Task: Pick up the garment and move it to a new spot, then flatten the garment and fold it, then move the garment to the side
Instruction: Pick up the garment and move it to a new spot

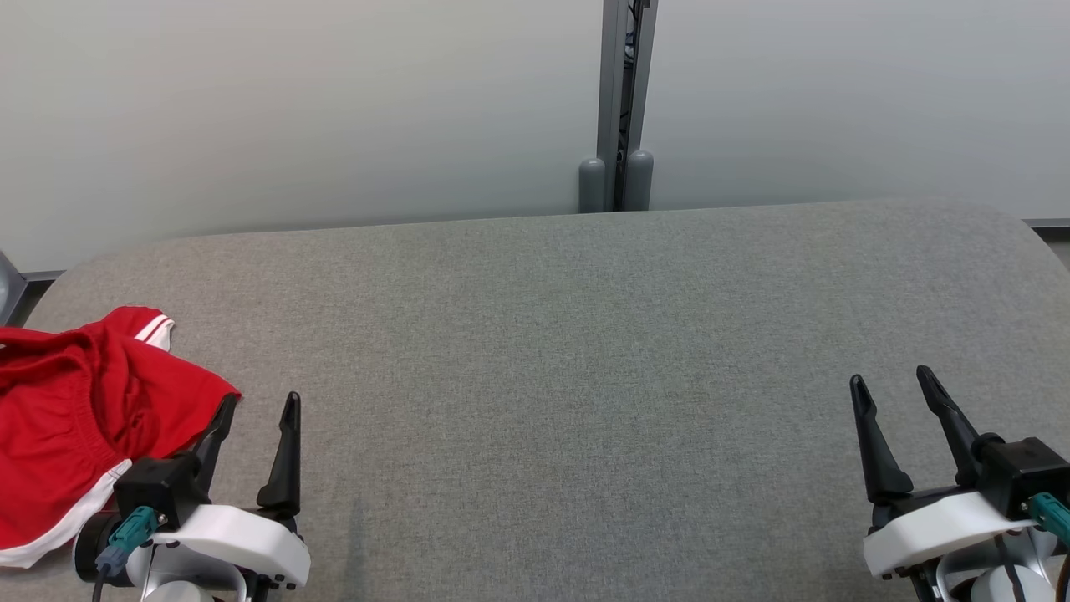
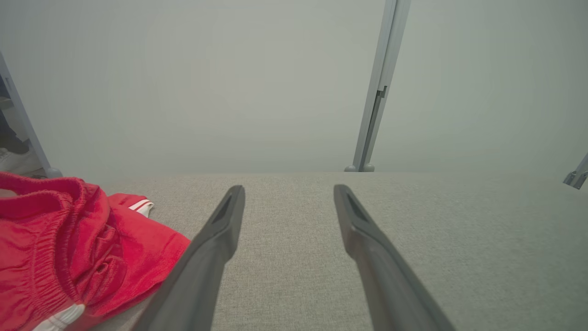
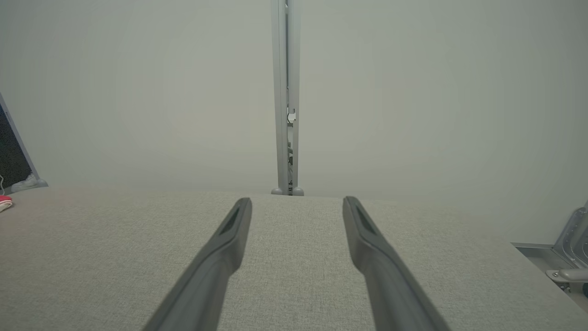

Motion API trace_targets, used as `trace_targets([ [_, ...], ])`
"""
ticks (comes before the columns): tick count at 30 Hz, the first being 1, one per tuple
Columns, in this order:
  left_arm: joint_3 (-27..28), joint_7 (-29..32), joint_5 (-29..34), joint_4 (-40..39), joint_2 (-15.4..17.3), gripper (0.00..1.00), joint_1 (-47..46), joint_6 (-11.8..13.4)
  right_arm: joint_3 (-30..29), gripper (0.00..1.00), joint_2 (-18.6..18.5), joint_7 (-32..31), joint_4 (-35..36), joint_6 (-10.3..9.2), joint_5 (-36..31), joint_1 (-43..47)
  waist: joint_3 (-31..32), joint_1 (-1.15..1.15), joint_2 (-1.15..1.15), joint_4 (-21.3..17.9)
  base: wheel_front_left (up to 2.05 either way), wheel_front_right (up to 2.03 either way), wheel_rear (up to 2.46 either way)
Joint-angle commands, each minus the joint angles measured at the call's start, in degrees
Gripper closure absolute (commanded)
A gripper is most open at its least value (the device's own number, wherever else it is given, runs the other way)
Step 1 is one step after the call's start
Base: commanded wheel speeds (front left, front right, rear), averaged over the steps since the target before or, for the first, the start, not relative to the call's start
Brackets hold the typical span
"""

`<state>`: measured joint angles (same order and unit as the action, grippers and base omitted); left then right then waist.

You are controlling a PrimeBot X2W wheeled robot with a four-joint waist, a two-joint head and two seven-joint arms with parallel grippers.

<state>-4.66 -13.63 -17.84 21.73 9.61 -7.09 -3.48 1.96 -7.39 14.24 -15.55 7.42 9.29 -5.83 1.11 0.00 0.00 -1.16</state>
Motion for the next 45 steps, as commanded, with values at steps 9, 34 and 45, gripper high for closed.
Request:
trace_targets([
  [9,-0.48,-0.21,1.4,0.48,0.6,0.0,-0.4,0.35,-0.58,0.0,-0.09,0.83,-0.87,0.13,-0.98,-0.55,0.16,0.0,0.0,0.1,0.0,0.0,0.0],
  [34,-0.63,0.44,-0.58,-0.5,1.25,0.0,-1.61,1.56,-0.2,0.0,0.45,0.78,-0.46,0.13,-0.25,-0.39,-0.21,0.0,0.0,5.47,0.0,0.0,0.0],
  [45,0.32,-0.11,-2.14,-1.36,1.08,0.0,-1.69,1.9,2.0,0.0,1.06,0.59,1.26,0.13,0.53,-0.86,-0.77,0.0,0.0,15.94,0.0,0.0,0.0],
])
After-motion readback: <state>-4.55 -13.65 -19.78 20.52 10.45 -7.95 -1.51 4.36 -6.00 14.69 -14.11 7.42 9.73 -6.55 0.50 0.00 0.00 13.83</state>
